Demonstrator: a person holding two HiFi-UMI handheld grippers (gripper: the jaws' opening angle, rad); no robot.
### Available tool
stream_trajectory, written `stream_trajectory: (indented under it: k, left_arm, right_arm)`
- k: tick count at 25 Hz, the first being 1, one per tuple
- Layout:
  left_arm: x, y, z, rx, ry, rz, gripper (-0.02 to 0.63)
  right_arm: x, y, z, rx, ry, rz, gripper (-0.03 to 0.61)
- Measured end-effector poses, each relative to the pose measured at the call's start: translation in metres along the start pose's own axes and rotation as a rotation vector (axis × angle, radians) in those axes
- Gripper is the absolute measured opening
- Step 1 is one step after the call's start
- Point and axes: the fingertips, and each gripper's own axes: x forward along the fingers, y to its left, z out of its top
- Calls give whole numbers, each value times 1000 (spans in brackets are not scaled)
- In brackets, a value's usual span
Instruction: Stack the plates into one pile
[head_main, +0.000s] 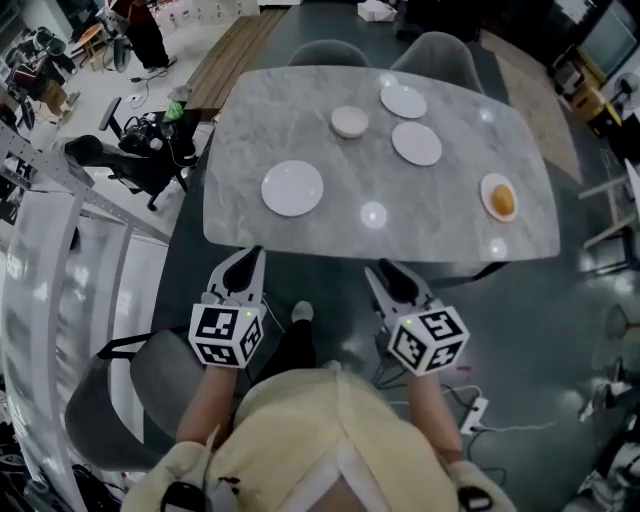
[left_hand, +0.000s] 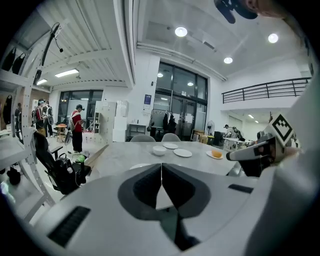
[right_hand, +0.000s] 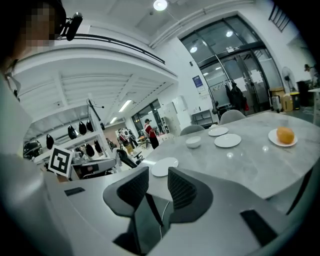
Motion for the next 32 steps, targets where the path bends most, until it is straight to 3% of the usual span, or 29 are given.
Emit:
stream_trajectory:
  k: [21,32]
  left_arm:
    - [78,106,-2,-25,75,22,5]
    - [96,133,-18,-98,139,107,6]
  right_arm:
    - [192,-33,3,142,259,11,107]
    - [247,-59,-14,194,408,18,124]
